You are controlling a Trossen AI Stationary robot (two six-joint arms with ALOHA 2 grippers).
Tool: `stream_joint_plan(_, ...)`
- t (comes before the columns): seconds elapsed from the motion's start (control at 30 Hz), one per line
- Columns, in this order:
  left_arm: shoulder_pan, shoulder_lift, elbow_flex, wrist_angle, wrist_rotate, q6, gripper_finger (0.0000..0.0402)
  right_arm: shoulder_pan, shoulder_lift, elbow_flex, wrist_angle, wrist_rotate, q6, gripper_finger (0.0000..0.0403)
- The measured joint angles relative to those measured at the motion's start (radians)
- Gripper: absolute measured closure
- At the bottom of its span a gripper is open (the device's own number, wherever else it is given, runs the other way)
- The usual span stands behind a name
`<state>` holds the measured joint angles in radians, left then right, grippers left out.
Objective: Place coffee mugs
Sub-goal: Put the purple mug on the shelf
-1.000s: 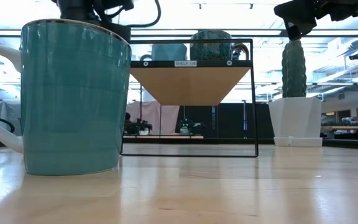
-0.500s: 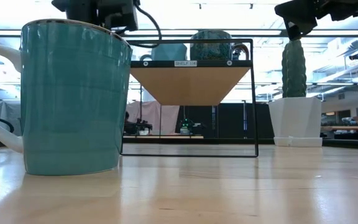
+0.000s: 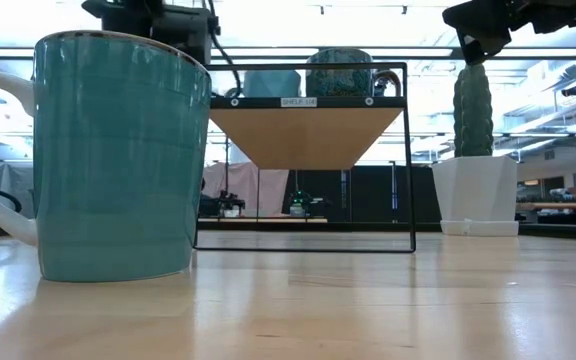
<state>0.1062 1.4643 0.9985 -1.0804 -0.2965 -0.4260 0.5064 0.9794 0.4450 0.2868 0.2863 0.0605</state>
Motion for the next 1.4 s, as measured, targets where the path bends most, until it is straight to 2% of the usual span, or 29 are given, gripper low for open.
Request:
stream_joint_plan(0.37,-0.023,-0.01,0.0,-0.098,0.062,0.011,0.0274,0.001,0.0,0.0,0.002,0.0,0.001,0.0207)
stream_joint_plan(0.53,-0.023,-0.057,0.0,-0.115,0.072,0.01,0.0276,0.002,0.0,0.0,0.002,0.0,0.008,0.0207)
stream_joint_plan(0.67,-0.007,-0.116,-0.017,-0.098,0.072,0.011,0.0285,0.003,0.0,0.0,0.001,-0.006,0.016,0.0207)
stream_joint_plan(0.9,-0.002,-0.182,-0.127,0.016,0.117,0.006,0.0298,0.004,0.0,0.0,0.004,-0.018,0.016,0.0207)
stream_joint_plan(1.4,-0.045,-0.272,-0.156,-0.133,0.141,-0.125,0.0299,0.004,0.0,-0.001,0.002,-0.023,0.026,0.0207)
